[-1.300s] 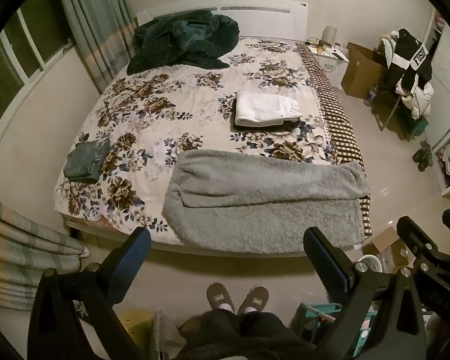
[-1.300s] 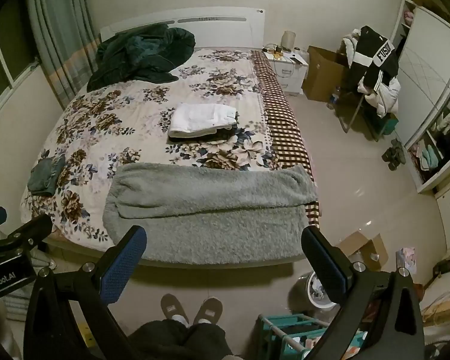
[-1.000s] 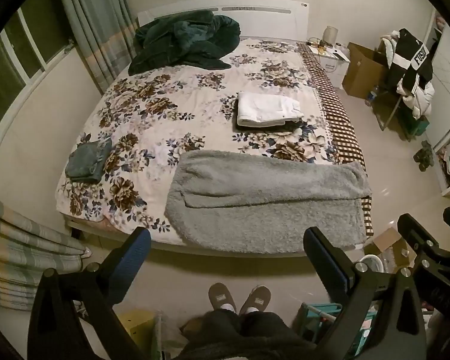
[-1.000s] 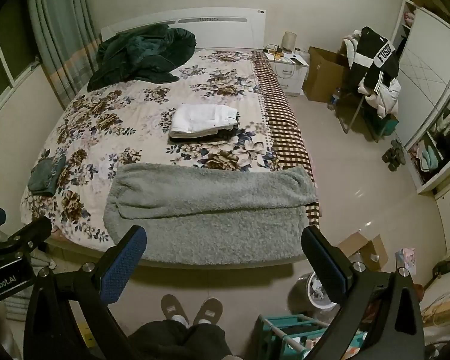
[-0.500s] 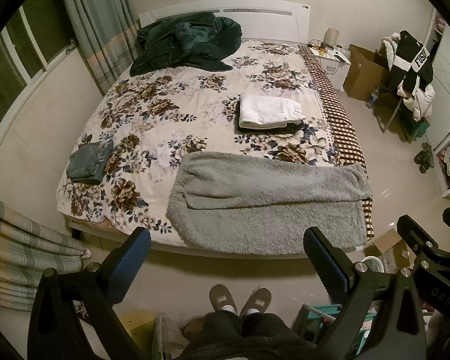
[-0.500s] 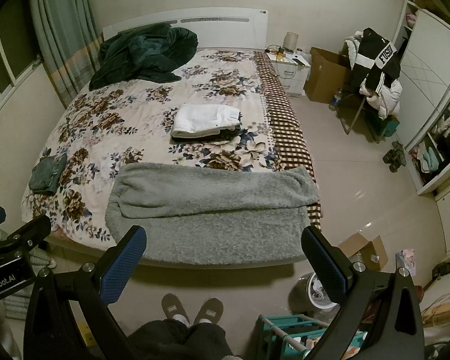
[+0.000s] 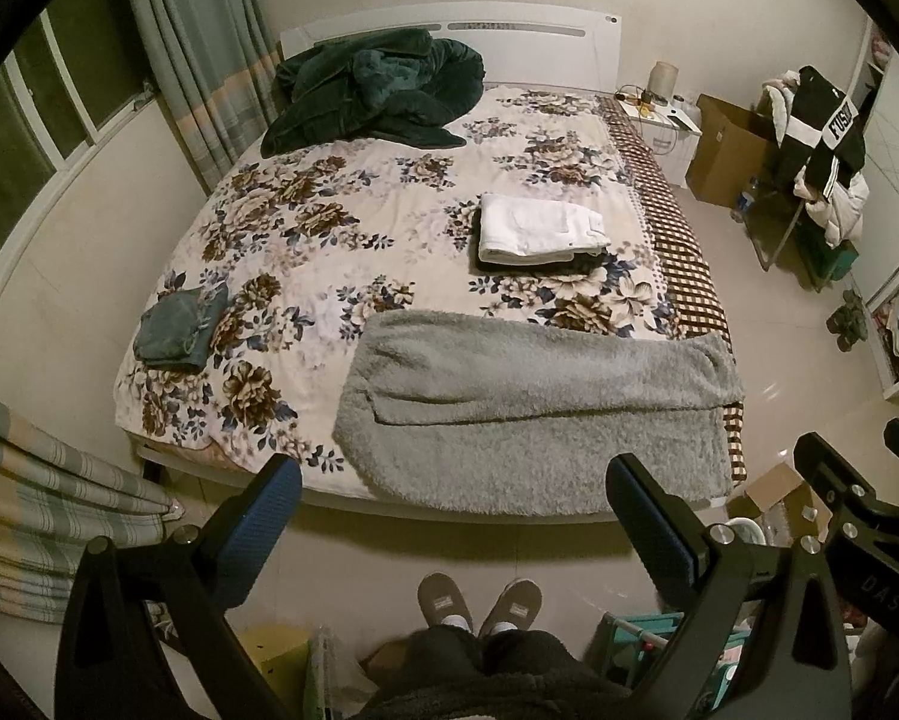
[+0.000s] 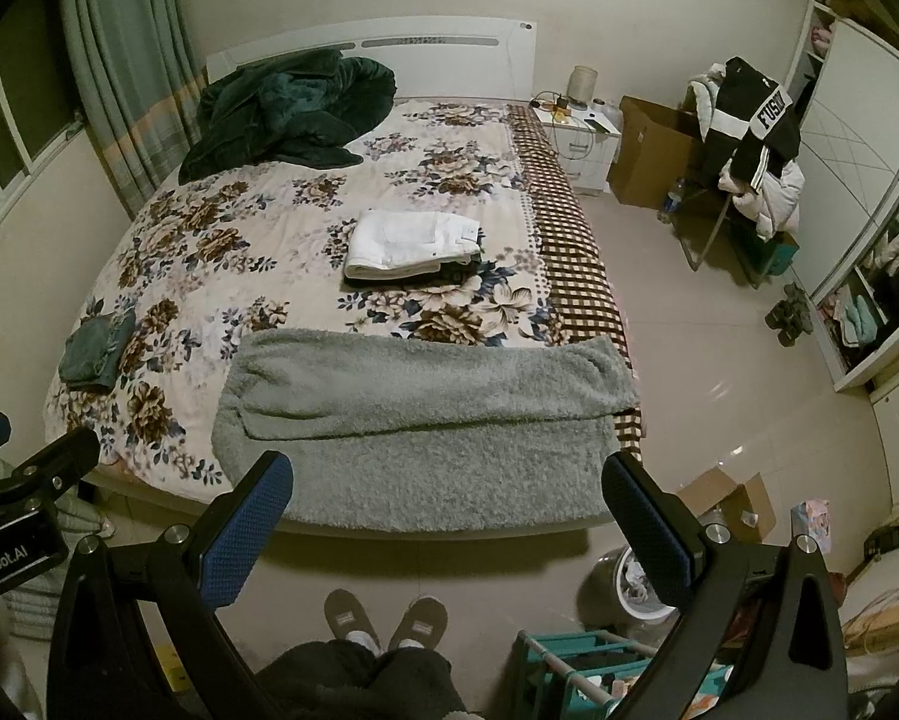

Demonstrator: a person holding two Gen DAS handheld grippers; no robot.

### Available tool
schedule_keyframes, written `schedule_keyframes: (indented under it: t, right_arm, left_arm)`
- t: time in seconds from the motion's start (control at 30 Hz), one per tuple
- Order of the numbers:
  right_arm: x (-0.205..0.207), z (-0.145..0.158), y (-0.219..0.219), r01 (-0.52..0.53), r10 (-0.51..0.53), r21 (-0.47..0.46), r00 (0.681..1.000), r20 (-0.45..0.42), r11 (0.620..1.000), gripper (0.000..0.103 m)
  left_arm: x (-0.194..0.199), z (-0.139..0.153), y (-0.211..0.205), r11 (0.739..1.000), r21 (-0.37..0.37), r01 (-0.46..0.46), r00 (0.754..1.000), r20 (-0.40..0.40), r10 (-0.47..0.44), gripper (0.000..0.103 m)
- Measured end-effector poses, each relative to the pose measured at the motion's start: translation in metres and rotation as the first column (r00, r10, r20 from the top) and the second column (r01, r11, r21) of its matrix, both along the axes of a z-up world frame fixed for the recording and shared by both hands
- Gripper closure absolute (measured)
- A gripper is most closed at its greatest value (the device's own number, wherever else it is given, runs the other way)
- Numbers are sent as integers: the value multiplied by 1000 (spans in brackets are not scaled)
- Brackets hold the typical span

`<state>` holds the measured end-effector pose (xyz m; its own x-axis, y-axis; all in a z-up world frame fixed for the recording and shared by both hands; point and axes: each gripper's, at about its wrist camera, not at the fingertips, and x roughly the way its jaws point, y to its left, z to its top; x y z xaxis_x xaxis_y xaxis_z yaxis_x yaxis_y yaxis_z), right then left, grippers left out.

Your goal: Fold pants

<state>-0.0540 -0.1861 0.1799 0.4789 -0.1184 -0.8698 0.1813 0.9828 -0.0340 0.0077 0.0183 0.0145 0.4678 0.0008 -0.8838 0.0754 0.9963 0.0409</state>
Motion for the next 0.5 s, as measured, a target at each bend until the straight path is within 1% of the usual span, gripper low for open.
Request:
schedule_keyframes:
  t: [0.47,0.5]
  right_arm:
    - [-3,-5,-3,0,0,2,1000,-1,1000,0]
    - [-2,1,0,-1,1,2,1000,-2,1000,0]
  left_arm:
    - [0,1,0,1000,2,-1,1000,4,1,0]
    - [-1,0,0,1000,0,-1,1000,4,1,0]
